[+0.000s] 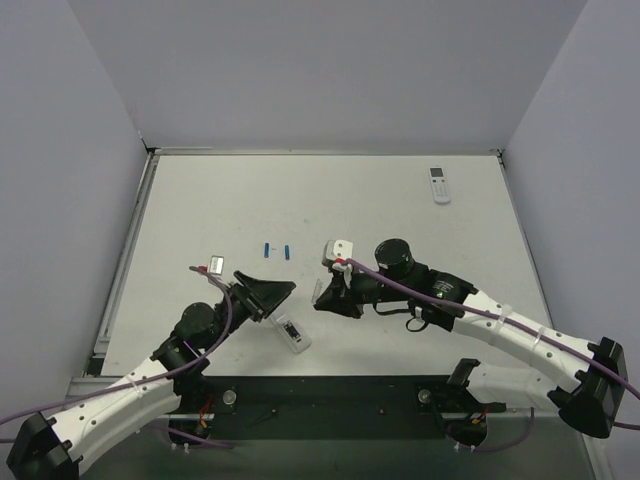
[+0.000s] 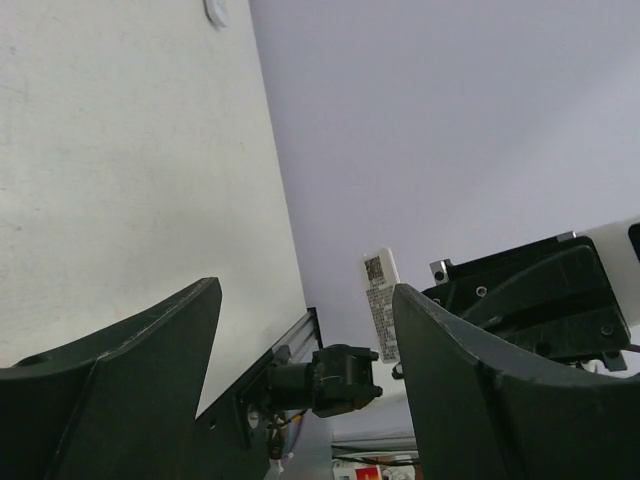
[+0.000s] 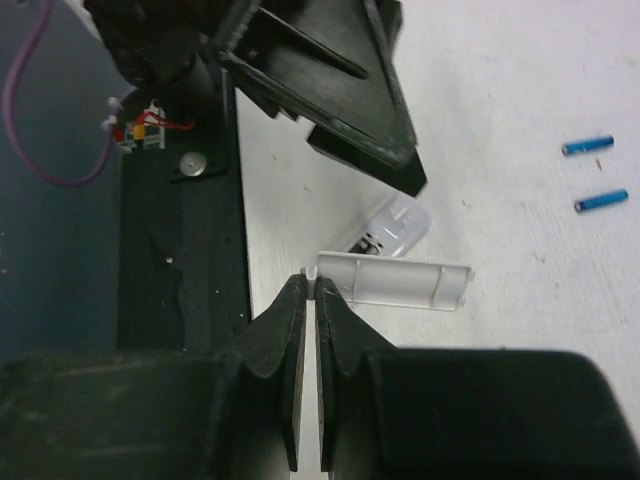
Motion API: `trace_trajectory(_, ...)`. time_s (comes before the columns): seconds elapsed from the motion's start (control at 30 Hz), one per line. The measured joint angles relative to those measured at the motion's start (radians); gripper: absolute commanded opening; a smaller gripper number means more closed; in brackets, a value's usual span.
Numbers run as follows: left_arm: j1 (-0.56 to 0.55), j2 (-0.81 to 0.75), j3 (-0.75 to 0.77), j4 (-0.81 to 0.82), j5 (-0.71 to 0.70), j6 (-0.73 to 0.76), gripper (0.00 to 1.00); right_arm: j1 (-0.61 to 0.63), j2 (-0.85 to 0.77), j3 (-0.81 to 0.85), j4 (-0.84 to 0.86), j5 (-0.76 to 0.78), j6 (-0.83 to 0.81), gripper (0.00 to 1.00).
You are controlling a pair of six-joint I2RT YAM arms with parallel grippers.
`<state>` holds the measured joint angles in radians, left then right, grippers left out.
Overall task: Load the batteries into the remote control
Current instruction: Pick up the battery cover at the center of the board.
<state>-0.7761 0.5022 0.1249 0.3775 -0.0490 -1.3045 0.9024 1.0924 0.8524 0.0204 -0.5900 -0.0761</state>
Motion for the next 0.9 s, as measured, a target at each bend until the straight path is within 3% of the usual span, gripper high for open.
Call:
trace_trajectory(0.3,0.0,0.095,0.031,0.196,0.093,-0.077,0.8,0.029,-0.069,-0.024,0.147,-0.16,-0.039,0.0)
trace_trajectory(0.53,0.0,0.163,0.031,0.353,0.163,-0.138,0.8,0.034,-0.069,-0.025,0.165,-0.228,-0.051,0.0)
trace_trajectory(0.9,0.0,0.22,0.069,0.437,0.239,-0.16,0.76,0.039,-0.066,-0.025,0.187,-0.293,-0.067,0.0)
